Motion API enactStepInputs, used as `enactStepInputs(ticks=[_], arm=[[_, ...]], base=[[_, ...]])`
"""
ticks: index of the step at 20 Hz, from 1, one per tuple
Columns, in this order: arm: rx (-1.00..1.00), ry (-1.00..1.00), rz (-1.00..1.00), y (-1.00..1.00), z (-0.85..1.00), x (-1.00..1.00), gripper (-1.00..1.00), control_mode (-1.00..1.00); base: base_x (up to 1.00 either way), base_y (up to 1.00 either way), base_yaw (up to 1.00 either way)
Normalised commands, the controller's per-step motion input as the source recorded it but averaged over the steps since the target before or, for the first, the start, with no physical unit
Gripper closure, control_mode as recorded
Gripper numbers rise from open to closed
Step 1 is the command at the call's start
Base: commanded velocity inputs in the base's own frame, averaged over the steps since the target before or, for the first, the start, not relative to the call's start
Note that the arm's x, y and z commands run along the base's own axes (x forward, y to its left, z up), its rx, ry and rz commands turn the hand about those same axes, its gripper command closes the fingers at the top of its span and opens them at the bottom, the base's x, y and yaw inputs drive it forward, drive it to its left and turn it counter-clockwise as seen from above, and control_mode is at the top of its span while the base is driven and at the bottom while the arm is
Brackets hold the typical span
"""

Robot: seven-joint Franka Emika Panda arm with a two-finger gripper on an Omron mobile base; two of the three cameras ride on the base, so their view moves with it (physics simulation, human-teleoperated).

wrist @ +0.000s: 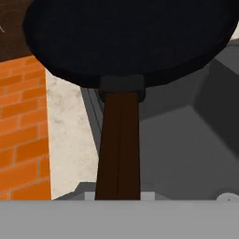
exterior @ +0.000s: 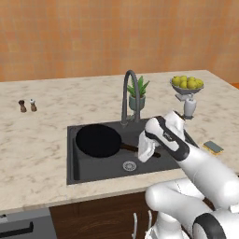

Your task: Pick the pan and sponge and place them into the sink. Then turn on the water.

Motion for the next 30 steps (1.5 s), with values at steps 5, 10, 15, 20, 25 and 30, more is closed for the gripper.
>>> enactStepInputs(ticks=[5,10,15,20,25,30], arm=[[0.00,0.00,0.10,-0.77,0.00,0.17,1.00,-1.00],[0.00,0.00,0.10,-0.74,0.00,0.36,1.00,-1.00],[0.04,0.00,0.20,-0.53,-0.04,0.22,1.00,-1.00],[0.00,0.00,0.23,-0.19,0.00,0.25,1.00,-1.00],[-0.01,0.15,0.07,-0.02,-0.05,0.32,1.00,-1.00],[0.00,0.21,-0.01,-0.07,-0.28,0.34,1.00,-1.00]], base=[[0.00,0.00,0.00],[0.00,0.00,0.00],[0.00,0.00,0.00],[0.00,0.00,0.00],[0.00,0.00,0.00],[0.00,0.00,0.00]])
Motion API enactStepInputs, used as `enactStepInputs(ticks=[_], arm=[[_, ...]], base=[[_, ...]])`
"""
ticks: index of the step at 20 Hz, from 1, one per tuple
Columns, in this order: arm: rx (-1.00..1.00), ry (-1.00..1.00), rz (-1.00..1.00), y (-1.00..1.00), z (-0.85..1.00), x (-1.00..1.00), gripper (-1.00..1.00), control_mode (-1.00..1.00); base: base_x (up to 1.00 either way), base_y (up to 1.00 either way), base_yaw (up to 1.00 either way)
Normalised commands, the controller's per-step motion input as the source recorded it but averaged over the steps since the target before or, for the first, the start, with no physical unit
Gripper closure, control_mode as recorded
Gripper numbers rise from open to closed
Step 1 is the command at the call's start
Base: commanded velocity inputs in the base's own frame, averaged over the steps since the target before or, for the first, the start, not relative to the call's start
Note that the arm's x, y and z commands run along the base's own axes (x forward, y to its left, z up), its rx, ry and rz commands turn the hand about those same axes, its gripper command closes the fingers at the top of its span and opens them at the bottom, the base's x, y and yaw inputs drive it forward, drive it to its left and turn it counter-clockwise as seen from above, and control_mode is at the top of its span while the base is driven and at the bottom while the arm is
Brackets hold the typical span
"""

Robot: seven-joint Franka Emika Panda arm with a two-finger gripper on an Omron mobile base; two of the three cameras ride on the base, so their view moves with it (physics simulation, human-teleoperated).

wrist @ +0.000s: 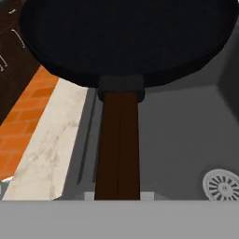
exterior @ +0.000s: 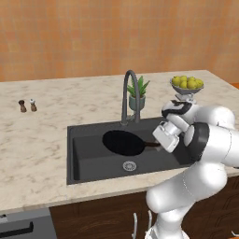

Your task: Pick the pan and sponge and place them into the sink. Then turn on the water.

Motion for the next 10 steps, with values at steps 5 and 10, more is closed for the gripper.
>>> enactStepInputs(ticks=[5,10], arm=[[0.00,0.00,-0.06,-0.12,-0.25,0.02,1.00,-1.00],[-0.06,-0.11,-0.07,-0.09,-0.40,0.00,1.00,-1.00]], base=[[0.00,0.00,0.00],[0.00,0.00,0.00]])
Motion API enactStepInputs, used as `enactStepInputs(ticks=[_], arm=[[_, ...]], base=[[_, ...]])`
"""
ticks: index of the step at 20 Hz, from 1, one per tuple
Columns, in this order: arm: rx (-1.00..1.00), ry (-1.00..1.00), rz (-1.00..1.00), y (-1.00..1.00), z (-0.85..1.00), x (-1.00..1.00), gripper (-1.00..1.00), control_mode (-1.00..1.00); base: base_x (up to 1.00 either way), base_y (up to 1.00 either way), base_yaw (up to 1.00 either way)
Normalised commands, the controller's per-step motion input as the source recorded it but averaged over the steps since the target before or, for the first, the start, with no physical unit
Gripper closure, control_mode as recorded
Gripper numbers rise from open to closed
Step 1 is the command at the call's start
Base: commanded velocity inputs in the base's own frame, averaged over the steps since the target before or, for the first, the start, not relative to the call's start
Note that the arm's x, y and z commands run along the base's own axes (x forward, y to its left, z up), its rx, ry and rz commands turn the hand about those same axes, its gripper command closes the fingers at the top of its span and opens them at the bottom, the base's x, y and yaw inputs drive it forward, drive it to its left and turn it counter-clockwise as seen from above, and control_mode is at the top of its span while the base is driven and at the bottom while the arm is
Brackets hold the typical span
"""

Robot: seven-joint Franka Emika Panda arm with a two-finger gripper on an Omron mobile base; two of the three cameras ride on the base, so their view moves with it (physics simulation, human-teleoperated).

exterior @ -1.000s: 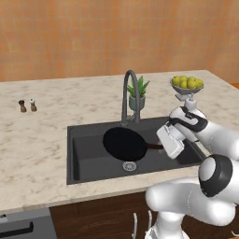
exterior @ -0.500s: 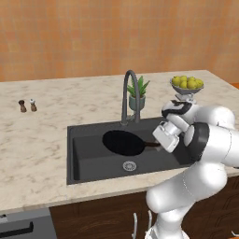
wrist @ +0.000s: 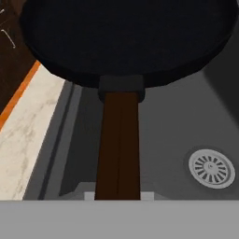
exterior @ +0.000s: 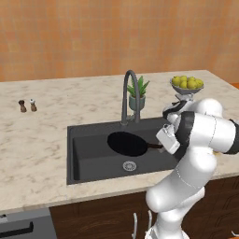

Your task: Pick the pan and sponge and place them into the sink. Then turn on the water.

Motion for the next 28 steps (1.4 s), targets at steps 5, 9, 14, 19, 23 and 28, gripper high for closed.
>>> enactStepInputs(ticks=[5,9,14,19,23,28], arm=[[-0.14,0.00,-0.04,-0.10,-0.31,0.10,1.00,-1.00],[-0.10,0.00,-0.02,-0.03,-0.24,0.16,1.00,-1.00],[-0.08,0.00,-0.04,-0.06,-0.40,0.29,1.00,-1.00],[-0.05,-0.03,0.00,-0.06,-0.40,0.27,1.00,-1.00],[-0.01,-0.05,-0.01,-0.07,-0.24,0.32,1.00,-1.00],[0.00,-0.01,0.00,-0.07,-0.24,0.34,1.00,-1.00]], base=[[0.00,0.00,0.00],[0.00,0.00,0.00],[0.00,0.00,0.00],[0.00,0.00,0.00],[0.00,0.00,0.00],[0.00,0.00,0.00]])
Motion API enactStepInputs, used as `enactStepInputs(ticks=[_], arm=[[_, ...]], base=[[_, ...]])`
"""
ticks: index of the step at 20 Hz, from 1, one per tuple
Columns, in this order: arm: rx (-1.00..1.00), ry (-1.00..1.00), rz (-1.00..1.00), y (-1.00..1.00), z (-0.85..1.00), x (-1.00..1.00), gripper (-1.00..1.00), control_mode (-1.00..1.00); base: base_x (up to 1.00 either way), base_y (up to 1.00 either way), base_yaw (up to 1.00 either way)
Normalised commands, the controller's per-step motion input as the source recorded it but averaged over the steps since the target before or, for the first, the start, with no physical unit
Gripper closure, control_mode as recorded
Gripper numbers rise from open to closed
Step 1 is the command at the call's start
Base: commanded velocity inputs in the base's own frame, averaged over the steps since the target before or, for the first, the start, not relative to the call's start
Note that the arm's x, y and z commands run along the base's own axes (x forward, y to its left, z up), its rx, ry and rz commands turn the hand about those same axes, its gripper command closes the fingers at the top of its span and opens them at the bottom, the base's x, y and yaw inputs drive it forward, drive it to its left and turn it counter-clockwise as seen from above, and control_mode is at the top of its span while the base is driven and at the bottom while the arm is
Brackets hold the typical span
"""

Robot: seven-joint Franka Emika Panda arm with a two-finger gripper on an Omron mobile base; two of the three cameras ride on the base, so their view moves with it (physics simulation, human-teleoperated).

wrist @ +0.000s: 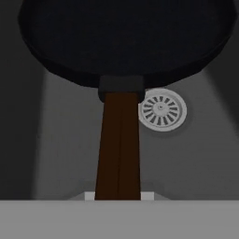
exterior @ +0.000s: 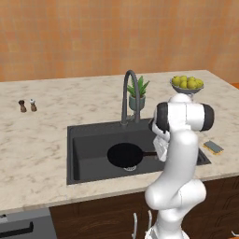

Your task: Pick the pan and sponge and place them into the sink. Then turn on the water.

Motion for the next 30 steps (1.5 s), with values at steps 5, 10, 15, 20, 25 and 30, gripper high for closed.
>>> enactStepInputs(ticks=[5,10,15,20,25,30], arm=[[-0.02,0.00,0.00,-0.03,-0.27,0.41,1.00,-1.00],[0.00,0.00,0.00,-0.01,-0.25,0.40,1.00,-1.00],[0.00,0.00,0.00,0.00,-0.31,0.32,1.00,-1.00],[0.00,0.00,0.00,0.00,-0.31,0.28,1.00,-1.00],[0.00,0.00,0.00,0.00,-0.31,0.20,1.00,-1.00],[0.00,0.00,0.00,0.00,-0.24,0.06,1.00,-1.00]], base=[[0.00,0.00,0.00],[0.00,0.00,0.00],[0.00,0.00,0.00],[0.00,0.00,0.00],[0.00,0.00,0.00],[0.00,0.00,0.00]])
